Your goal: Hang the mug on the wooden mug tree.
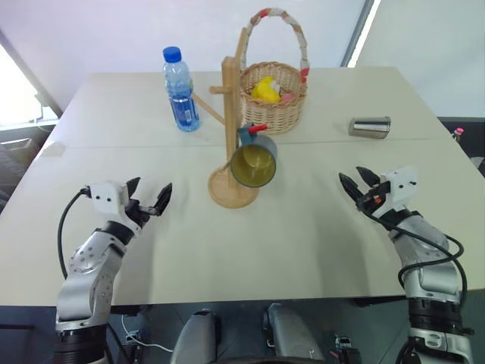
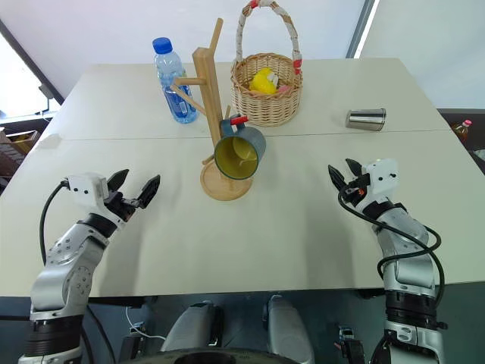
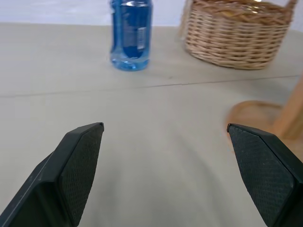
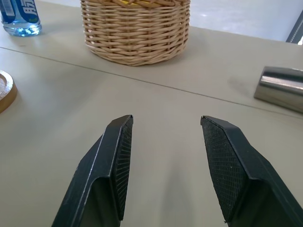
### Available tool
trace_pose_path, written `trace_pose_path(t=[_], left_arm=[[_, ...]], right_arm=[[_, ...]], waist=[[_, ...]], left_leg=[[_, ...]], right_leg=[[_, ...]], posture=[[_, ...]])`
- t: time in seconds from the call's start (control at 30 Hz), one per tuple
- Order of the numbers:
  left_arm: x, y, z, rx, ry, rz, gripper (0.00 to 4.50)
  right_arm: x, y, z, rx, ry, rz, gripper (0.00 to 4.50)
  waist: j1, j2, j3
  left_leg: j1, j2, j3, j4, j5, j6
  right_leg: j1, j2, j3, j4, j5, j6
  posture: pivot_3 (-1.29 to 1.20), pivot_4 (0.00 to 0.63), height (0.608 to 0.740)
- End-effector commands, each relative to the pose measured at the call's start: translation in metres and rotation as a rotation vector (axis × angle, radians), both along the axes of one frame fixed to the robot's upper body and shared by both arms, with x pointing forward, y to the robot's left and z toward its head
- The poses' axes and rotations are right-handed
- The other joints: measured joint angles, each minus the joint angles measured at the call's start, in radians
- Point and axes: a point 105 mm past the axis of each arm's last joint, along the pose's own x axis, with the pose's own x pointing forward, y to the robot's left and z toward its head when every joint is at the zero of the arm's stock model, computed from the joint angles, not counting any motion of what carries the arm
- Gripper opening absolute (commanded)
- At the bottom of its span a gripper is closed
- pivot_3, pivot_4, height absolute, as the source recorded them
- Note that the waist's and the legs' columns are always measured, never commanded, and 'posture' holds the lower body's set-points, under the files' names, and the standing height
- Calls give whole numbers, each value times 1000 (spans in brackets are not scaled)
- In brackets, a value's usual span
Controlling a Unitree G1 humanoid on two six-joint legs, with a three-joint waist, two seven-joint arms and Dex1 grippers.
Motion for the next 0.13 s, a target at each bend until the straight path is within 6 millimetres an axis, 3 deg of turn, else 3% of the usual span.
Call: trace_pose_path(t=[0.03,0.13], left_arm=[[3,0,-1,21,-3,44,4500],[3,-5,-3,4,3,27,4500]], right_arm=[[3,4,6,7,-36,16,2334],[4,6,2,2,-28,28,2334]], waist=[[0,0,0],[0,0,0]], left_leg=[[0,0,0,0,0,0],[0,0,0,0,0,0]], right_leg=[[0,0,0,0,0,0],[0,0,0,0,0,0]], posture=[[0,150,740],[0,150,740]])
